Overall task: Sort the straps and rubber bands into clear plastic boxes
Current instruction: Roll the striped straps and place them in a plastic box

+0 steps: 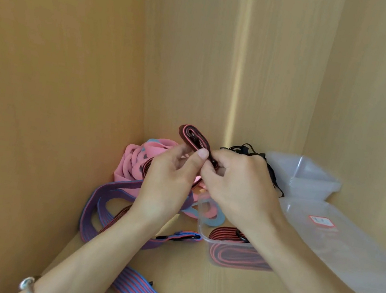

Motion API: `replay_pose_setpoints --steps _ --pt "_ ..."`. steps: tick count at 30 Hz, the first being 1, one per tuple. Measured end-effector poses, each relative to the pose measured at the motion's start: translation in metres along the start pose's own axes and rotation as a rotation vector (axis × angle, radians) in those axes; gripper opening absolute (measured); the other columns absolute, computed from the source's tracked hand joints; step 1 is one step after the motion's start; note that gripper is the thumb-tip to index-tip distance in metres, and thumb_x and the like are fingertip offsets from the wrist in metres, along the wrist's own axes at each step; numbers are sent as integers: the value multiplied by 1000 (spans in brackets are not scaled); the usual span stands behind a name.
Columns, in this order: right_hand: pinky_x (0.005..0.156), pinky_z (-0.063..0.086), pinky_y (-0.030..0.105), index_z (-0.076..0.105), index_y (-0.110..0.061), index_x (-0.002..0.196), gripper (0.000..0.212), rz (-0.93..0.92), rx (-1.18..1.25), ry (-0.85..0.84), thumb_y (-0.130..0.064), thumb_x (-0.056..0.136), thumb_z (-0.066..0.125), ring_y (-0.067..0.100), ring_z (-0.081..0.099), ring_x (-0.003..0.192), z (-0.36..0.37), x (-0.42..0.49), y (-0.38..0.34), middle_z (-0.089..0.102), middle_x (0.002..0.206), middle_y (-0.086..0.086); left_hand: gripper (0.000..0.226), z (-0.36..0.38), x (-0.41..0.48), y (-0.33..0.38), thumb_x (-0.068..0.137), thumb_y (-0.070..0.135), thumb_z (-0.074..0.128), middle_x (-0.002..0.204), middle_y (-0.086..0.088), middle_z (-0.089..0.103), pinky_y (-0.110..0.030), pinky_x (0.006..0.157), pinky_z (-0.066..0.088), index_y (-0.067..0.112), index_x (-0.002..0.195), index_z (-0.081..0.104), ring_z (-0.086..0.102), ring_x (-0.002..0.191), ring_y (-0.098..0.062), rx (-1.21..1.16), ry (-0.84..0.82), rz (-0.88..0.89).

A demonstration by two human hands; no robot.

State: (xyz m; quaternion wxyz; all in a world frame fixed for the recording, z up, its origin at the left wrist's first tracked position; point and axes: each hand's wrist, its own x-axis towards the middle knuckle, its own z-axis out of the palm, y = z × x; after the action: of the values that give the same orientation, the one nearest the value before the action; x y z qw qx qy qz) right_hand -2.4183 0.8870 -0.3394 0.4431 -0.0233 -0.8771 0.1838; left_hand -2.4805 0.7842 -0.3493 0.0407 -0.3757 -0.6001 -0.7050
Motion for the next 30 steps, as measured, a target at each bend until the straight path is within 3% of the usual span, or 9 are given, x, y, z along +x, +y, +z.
replay_pose_setpoints --steps 6,10,15,17,20,23,25,28,30 --pt "61 44 39 54 -17 70 22 -141 100 -219 -25 91 52 16 48 60 -6 2 9 50 60 -2 24 -11 6 -7 101 14 44 63 15 55 -29 66 46 2 87 59 50 68 -8 165 -45 32" --pt "70 50 29 66 -27 87 7 58 304 -194 -30 89 61 7 61 67 -12 10 16 65 73 -6 23 -14 6 -11 103 19 38 63 22 55 -17 61 37 17 104 60 43 60 0 343 -196 118" --pt "65 59 30 50 -44 119 35 203 646 -270 -36 88 64 12 69 65 -19 14 24 63 79 -6 33 -18 4 -10 100 26 33 80 20 57 -10 76 36 21 127 51 49 74 10 506 -445 191" --pt "61 59 28 61 -33 106 17 215 674 -279 -27 91 62 10 67 61 -19 15 23 63 77 -4 36 -22 6 -11 98 29 33 82 31 59 -18 80 37 24 130 50 50 80 14 567 -472 217" --pt "60 58 24 64 -22 88 6 264 735 -213 -18 92 62 8 66 59 -19 16 23 65 69 -4 46 -25 8 -14 97 45 40 99 18 68 -31 92 44 30 141 45 59 93 -2 501 -431 151" --pt "59 58 23 65 -20 87 4 296 781 -163 -19 90 64 8 67 61 -19 18 24 67 67 -5 50 -25 10 -15 89 56 42 107 25 66 -24 96 42 42 137 43 57 102 4 493 -430 175" --pt "61 58 24 64 -19 88 2 296 793 -148 -19 90 65 9 68 62 -18 18 24 67 72 -1 55 -27 12 -14 91 56 44 119 21 63 -24 102 40 33 141 45 54 113 5 535 -432 190" --pt "61 57 22 64 -17 90 2 301 817 -114 -19 90 64 11 70 65 -17 17 24 67 78 4 50 -29 13 -9 94 48 48 83 27 60 -10 83 38 25 138 51 52 85 14 591 -353 202" --pt "61 56 21 63 -15 92 4 309 845 -102 -19 90 64 10 70 65 -17 17 23 66 82 7 42 -28 12 -4 89 43 50 75 25 59 -17 79 44 32 128 58 51 73 9 482 -328 158"
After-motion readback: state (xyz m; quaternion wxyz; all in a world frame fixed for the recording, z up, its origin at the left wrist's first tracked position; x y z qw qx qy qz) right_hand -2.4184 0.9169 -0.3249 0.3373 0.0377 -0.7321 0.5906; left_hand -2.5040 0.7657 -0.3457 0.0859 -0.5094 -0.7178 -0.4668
